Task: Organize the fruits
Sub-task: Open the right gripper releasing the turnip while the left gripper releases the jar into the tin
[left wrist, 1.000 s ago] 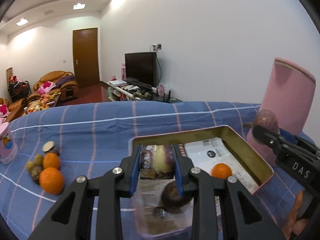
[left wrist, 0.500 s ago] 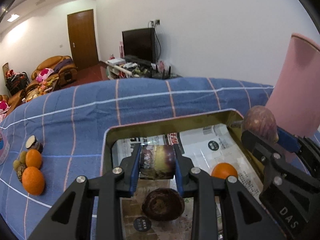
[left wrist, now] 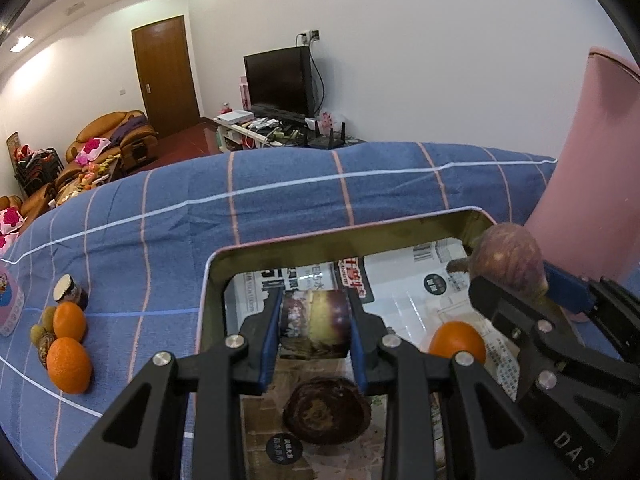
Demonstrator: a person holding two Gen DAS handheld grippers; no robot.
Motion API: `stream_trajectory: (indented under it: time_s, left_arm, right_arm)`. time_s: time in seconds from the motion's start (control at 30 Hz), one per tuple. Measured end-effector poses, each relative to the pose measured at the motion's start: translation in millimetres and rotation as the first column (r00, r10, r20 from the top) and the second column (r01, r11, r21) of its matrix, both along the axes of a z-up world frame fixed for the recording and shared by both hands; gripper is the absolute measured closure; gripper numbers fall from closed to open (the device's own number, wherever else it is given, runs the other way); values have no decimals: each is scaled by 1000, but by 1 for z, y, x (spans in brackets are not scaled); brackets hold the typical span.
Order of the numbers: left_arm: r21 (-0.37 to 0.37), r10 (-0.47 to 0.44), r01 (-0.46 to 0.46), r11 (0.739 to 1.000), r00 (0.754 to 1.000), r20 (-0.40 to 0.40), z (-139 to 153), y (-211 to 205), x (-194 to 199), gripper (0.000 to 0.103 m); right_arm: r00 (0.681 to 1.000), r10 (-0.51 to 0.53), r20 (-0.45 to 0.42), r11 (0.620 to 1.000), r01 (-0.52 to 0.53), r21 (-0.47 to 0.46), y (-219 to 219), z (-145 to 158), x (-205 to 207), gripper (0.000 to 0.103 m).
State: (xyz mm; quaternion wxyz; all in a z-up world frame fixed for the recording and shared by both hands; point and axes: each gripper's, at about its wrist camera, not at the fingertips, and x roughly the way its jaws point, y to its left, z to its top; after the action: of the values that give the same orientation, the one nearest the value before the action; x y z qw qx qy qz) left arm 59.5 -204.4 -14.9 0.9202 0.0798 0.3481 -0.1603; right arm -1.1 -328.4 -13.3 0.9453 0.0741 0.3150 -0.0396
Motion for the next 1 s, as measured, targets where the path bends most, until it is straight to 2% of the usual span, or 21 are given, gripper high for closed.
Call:
stream_trajectory:
  time_s: [0.17,0.27,0.33,0.37,0.5,0.53,0.6,0.83,0.9,1.0]
  left_arm:
    - [-2,7,-7,1000,1000,1,-1,0,0,71]
    - [3,11,-11,1000,1000,18,0,0,-3,65]
    - [6,10,-11,1000,1000,25,1,0,-5,57]
    - [11,14,-14,1000,999,34,2,0,-7,47]
    - [11,22,-24,1000,991,131,11,-1,-20,3]
    - [10,24,-26,1000,986,166,14,-1,-25,0]
    - [7,15,-17,1000,976,215,19,-1,-33,0]
    - [-27,38,-32,999,963,267,26,14,-46,0]
    - [-32,51,-44,999,960,276,27,21,-48,0]
    - [-30,67,-60,998,954,291,27,26,-52,0]
  right_arm:
    - [1000,1,3,1000,-1,1,1,0,-1,51]
    - [999,-7,36,1000,7,4,0,5,-6,51]
    - [997,-19,69,1000,19,2,-1,9,-11,44]
    - [995,-28,92,1000,28,6,-1,12,-15,37]
    - [973,-94,213,994,102,-26,-2,25,-32,31]
    - [966,-113,233,991,126,-42,-1,27,-35,29]
    - [953,-140,268,985,162,-63,1,30,-40,22]
    - [901,-208,380,954,272,-125,7,38,-56,21]
    - [887,-211,410,946,291,-143,9,39,-60,18]
    - [891,-198,410,944,286,-166,13,37,-61,13]
